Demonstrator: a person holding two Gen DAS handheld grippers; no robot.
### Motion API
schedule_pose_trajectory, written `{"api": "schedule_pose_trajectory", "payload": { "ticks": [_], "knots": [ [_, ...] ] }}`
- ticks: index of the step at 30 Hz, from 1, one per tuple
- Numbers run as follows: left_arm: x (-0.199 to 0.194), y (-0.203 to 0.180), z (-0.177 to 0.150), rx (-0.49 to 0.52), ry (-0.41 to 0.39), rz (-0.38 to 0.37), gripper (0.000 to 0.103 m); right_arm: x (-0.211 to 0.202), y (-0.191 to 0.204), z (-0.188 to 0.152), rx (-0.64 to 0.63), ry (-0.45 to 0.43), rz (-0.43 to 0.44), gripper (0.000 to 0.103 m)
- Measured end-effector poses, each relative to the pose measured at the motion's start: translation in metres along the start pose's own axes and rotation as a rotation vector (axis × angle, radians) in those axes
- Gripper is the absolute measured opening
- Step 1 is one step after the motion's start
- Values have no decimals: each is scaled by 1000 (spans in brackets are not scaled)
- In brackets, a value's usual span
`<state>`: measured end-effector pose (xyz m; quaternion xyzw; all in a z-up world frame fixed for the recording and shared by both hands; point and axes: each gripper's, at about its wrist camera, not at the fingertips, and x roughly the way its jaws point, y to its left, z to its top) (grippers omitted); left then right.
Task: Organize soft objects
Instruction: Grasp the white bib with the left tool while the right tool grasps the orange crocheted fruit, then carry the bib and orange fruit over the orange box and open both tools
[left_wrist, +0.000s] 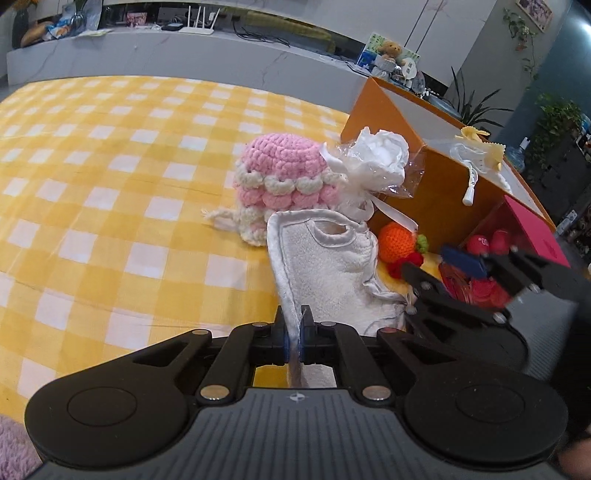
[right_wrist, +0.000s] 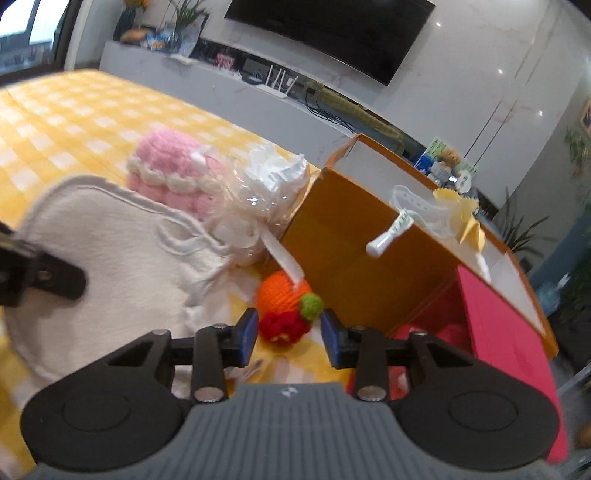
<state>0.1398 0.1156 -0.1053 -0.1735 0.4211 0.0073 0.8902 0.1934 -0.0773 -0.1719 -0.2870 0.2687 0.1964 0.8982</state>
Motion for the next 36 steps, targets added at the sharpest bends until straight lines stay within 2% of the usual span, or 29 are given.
{"api": "schedule_pose_trajectory", "payload": {
  "ticks": [2, 5, 10, 15, 23, 28, 36],
  "knots": [
    [-1, 0, 0, 1, 3, -2, 5, 9, 0, 2, -24, 5, -7, 50],
    [2, 1, 0, -7, 13, -5, 5, 21, 1, 3, -42, 22, -5, 51],
    [4, 0, 1, -2, 23, -10, 5, 38, -1, 3, -43, 36, 3, 48],
    [2, -3, 0, 8, 15, -16, 5, 33, -4, 4, -23, 27, 26, 44],
    [-16, -11, -4, 47, -47, -53, 5, -13, -12, -3, 30, -15, 71, 44],
    [-40, -28, -11, 99, -91, -90, 5, -48, -24, -14, 94, -49, 123, 44],
    [-87, -57, -7, 146, -179, -119, 5, -100, -50, -25, 169, -127, 129, 44]
  ]
}}
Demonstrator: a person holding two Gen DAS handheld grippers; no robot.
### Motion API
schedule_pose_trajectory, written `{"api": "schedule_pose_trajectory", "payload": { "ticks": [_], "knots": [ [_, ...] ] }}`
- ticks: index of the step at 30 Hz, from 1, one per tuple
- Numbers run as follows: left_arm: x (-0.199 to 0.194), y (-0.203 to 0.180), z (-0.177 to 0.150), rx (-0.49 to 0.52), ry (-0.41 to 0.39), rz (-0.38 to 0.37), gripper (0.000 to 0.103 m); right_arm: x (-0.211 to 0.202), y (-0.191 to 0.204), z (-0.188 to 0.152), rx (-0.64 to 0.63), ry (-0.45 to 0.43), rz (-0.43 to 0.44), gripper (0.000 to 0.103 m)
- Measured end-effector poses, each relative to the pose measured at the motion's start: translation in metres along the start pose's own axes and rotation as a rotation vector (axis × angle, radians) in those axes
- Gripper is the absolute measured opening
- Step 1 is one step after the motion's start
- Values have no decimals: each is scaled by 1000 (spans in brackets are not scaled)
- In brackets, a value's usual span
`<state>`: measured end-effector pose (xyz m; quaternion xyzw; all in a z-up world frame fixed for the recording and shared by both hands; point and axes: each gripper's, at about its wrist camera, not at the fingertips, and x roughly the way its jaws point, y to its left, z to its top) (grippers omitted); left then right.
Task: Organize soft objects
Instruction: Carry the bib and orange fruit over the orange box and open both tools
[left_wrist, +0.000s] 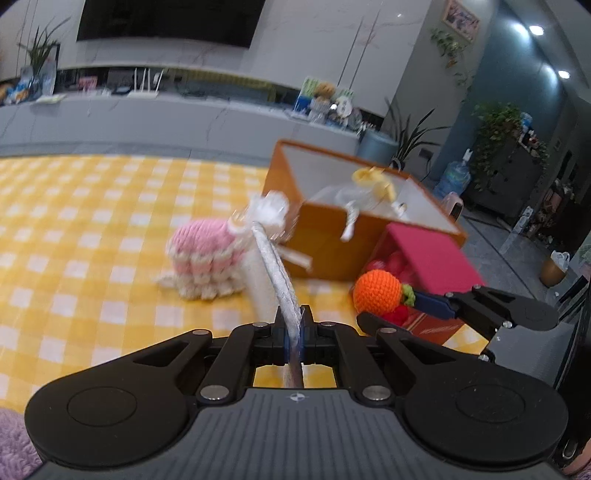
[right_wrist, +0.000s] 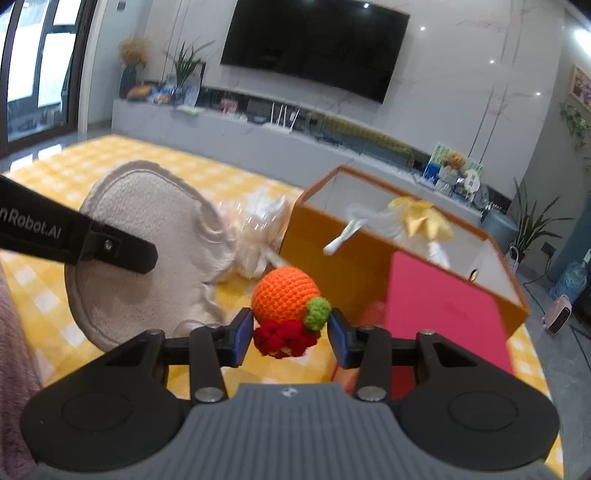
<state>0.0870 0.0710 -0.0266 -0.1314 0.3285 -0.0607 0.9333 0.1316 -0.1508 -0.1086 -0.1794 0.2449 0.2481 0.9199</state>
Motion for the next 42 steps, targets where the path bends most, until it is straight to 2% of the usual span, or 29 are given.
{"api": "schedule_pose_trajectory", "payload": {
  "ticks": [13, 21, 27, 33, 39, 42],
  "knots": [
    [-29, -60, 46, 98, -140, -54, 5, -60, -58, 14, 77, -141, -49, 44],
    [-10, -85, 93, 129, -189, -117, 5, -69, -108, 33, 92, -155, -60, 44],
    [11, -92, 125, 195, -229, -95, 5, -59, -157, 57, 161, -143, -62, 44],
    [47, -96, 145, 233, -202, -108, 5, -31, -194, 71, 249, -86, -43, 44],
    [102, -87, 137, 223, -42, -103, 5, 11, -208, 68, 315, 0, 32, 44],
    [127, -78, 131, 234, 9, -52, 5, 36, -209, 67, 316, 42, 49, 44]
  ]
}}
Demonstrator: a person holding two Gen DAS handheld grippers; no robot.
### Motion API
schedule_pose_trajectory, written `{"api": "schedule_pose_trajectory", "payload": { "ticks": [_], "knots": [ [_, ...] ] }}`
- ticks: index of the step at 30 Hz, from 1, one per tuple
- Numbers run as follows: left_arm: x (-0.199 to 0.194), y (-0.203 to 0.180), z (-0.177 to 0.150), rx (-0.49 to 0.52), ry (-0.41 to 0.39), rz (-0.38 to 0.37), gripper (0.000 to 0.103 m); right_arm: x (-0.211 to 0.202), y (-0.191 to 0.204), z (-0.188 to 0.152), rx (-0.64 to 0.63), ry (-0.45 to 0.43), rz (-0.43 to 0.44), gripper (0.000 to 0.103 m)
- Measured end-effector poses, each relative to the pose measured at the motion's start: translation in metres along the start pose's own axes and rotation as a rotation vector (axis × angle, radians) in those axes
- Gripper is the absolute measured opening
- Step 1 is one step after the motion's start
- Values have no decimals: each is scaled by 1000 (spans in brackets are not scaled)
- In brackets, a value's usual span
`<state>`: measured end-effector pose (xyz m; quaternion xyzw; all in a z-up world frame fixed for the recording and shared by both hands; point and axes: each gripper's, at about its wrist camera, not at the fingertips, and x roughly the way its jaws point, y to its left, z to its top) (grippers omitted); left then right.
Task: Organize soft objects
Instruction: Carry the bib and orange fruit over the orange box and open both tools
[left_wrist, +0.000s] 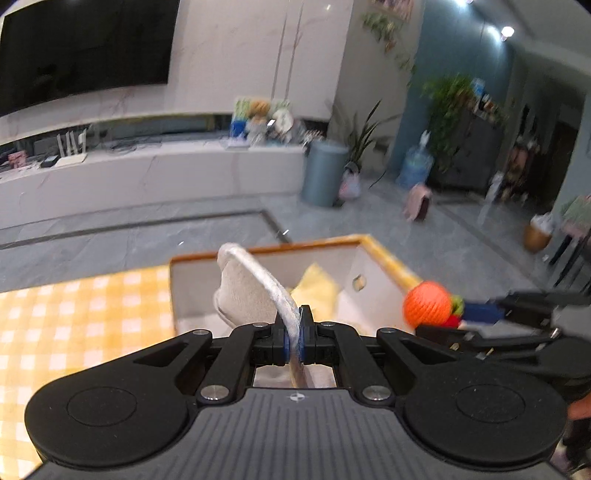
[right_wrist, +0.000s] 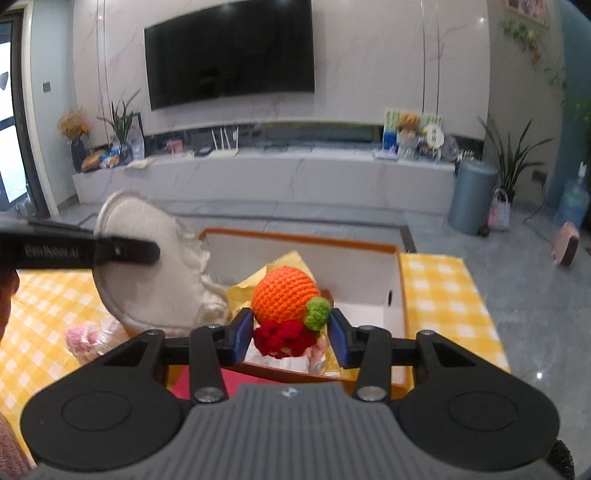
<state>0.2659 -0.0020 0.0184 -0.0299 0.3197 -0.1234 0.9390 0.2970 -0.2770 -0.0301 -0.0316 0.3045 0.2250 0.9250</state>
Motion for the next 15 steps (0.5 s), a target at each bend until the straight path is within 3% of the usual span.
{"api": "schedule_pose_trajectory", "payload": {
  "ticks": [9, 15],
  "knots": [
    [43, 20, -11, 56, 104, 104, 5, 79, -31, 10, 87, 203, -17, 44],
    [54, 21, -25, 90, 115, 170, 9, 106, -39, 7, 32, 297, -73, 45]
  ]
}}
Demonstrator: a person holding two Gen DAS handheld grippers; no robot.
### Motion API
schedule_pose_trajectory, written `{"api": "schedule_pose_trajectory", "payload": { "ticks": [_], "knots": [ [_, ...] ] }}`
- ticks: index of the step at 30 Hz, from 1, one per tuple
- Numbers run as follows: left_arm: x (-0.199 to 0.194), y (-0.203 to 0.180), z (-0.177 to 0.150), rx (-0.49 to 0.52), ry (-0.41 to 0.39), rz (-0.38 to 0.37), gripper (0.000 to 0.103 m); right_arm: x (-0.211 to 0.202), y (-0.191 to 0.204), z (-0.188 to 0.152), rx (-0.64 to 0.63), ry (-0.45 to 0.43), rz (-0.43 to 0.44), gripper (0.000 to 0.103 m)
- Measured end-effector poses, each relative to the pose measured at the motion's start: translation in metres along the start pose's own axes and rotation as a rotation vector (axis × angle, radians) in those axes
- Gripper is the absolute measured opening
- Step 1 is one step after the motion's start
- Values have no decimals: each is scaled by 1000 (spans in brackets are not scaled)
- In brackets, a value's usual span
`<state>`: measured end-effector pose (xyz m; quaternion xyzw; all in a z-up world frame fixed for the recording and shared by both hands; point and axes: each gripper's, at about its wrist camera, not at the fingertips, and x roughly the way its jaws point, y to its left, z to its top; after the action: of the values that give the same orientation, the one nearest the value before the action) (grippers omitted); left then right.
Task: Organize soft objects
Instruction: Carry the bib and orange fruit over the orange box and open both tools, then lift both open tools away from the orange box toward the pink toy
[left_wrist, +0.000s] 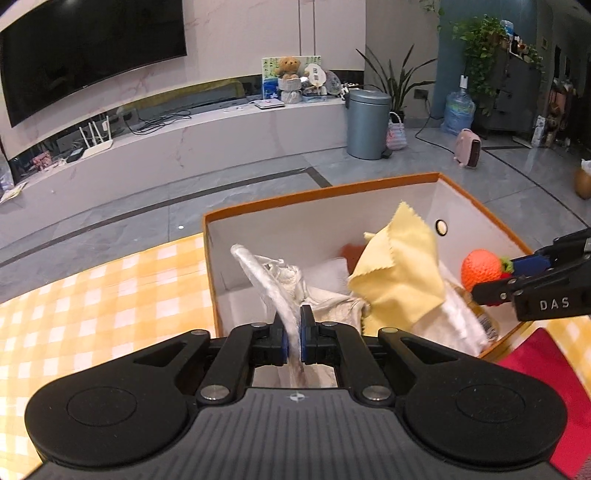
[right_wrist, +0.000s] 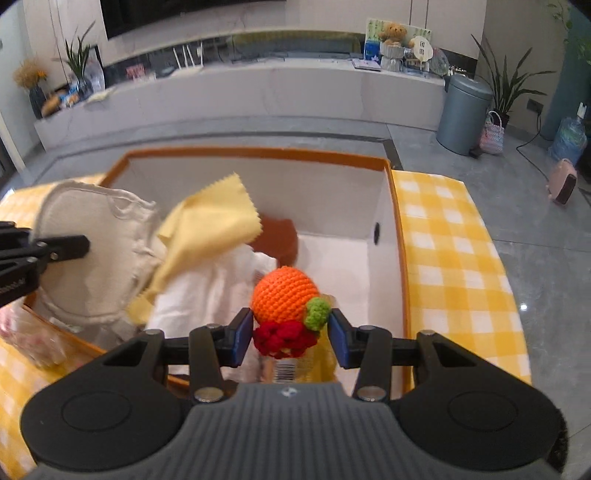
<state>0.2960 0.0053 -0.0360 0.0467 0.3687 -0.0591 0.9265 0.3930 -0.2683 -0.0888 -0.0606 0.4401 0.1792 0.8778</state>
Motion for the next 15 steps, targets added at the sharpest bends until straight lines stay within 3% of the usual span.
{"api": "schedule_pose_trajectory", "payload": {
  "ticks": [3, 5, 7, 9, 11, 13, 15],
  "knots": [
    [-1, -1, -6, 12, 1, 24, 13, 3, -2, -3, -21, 20, -22, 45],
    [-5, -1, -7, 7, 2, 29, 22, 3, -3, -5, -28, 23, -27, 45],
    [-9, 0, -5, -1, -9, 30, 44, 2, -4, -5, -25, 18, -33, 45],
    [-15, 2, -5, -3, -36, 38, 56, -1, -5, -6, -20, 19, -33, 50],
    [-25, 3, -4, -1, -67, 35, 65, -6, -4, -7, -16, 12, -29, 58],
    [-36, 2, -3, 6, -110, 26, 81, -14, 0, -8, -19, -6, -38, 65],
    [-47, 1, 0, 19, -153, 27, 84, -23, 3, -9, -28, -21, -33, 68]
  ]
}}
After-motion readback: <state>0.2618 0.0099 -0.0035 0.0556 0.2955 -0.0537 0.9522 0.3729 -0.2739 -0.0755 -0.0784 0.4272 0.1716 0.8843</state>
